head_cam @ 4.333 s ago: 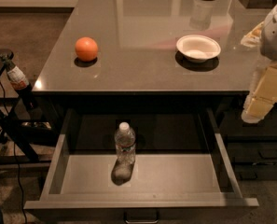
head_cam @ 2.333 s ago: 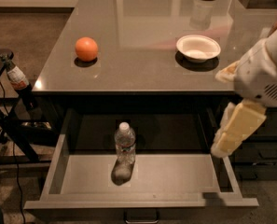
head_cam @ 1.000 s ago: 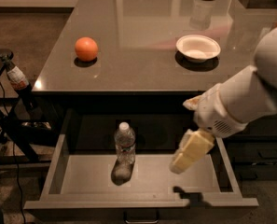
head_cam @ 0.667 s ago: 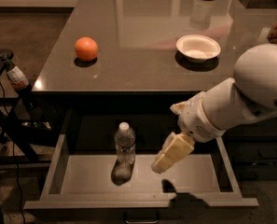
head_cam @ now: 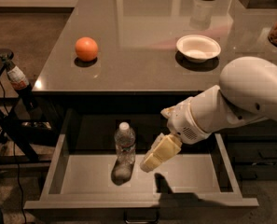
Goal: Pick water bottle from top drawer and place on counter
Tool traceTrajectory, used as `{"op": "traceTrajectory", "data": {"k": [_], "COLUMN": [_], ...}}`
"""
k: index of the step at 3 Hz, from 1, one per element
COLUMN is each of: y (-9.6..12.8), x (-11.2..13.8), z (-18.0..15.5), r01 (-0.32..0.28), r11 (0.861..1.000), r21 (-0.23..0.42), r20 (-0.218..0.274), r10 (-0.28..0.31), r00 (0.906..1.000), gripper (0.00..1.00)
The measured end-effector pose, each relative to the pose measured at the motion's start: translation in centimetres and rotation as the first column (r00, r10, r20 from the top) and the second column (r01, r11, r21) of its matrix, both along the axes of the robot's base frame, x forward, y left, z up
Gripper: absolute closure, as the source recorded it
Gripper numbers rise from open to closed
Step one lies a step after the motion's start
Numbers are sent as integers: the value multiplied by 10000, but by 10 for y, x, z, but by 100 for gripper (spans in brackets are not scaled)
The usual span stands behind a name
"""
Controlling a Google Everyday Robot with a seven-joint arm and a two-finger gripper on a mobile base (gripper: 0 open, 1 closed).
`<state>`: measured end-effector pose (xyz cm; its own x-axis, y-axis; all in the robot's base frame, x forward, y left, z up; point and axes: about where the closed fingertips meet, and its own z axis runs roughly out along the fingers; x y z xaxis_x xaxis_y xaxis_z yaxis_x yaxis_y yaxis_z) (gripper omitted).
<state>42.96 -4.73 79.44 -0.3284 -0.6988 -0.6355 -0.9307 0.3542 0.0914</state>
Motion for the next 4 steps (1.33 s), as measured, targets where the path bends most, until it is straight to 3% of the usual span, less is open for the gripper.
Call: {"op": "traceTrajectory", "data": {"k": [1, 2, 4], "y": [10, 37, 76], "x": [1, 12, 50], "z": [-11, -30, -49], "r01": [-145, -258, -269], "r11": [9993, 9937, 9775], "r21": [355, 1092, 2092], "r20": [112, 363, 812], "r10": [142, 220, 101], "r00": [9998, 9991, 9966], "gripper": [0, 0, 0]}}
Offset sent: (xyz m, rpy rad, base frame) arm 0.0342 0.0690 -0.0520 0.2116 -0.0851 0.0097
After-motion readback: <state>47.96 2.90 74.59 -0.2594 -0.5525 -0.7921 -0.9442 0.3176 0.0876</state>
